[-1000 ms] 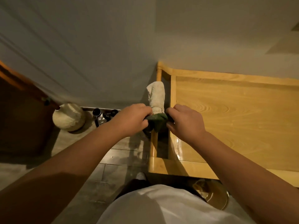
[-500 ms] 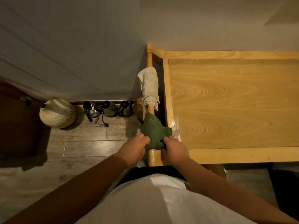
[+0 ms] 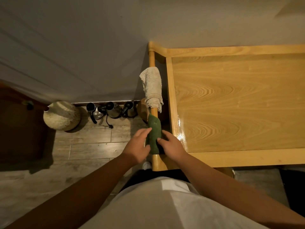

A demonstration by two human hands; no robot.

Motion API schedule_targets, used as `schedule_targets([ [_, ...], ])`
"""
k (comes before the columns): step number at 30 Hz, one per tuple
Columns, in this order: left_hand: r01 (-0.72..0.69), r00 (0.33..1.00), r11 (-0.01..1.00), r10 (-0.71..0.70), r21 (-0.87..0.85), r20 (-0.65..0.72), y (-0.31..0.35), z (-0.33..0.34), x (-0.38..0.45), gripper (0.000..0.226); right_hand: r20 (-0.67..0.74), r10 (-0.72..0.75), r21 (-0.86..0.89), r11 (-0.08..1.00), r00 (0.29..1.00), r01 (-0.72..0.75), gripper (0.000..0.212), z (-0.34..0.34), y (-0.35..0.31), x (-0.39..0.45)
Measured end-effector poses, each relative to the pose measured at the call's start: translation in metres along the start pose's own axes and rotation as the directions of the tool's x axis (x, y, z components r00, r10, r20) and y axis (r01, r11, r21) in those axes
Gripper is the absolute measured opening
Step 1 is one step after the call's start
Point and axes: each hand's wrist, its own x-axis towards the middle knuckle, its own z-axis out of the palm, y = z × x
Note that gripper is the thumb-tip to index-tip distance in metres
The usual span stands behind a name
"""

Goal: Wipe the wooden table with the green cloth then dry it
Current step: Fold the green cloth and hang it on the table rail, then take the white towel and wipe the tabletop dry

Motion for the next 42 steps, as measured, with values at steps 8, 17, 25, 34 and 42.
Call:
schedule_targets([
  [8,0.260,0.962,0.819,-0.176,-0.511,0.207,0.012,0.013,0.011,0.089,-0.010,-0.203,-0.329,0.925,0.979,0.189,0.067,0.014,-0.020,0.015],
  [17,0.257,0.964,0.847,-0.191,-0.466,0.186,0.001,-0.008,0.037,0.065,0.063,-0.259,-0.329,0.906,0.964,0.265,0.067,-0.005,-0.021,0.026],
  [25,0.003,0.988,0.997,-0.014,-0.072,-0.156,0.019,-0.057,0.106,0.062,-0.078,-0.368,-0.374,0.872,0.927,0.315,0.056,-0.047,-0.059,0.094],
  [34,-0.039,0.993,0.970,0.065,0.242,-0.098,0.008,-0.051,0.165,0.105,0.108,-0.450,-0.625,0.663,0.886,0.413,0.109,-0.039,-0.060,0.154],
  [42,-0.067,0.963,0.937,0.151,0.344,-0.222,0.001,-0.055,0.174,0.075,0.023,-0.527,-0.588,0.680,0.849,0.438,0.067,-0.051,-0.063,0.170],
])
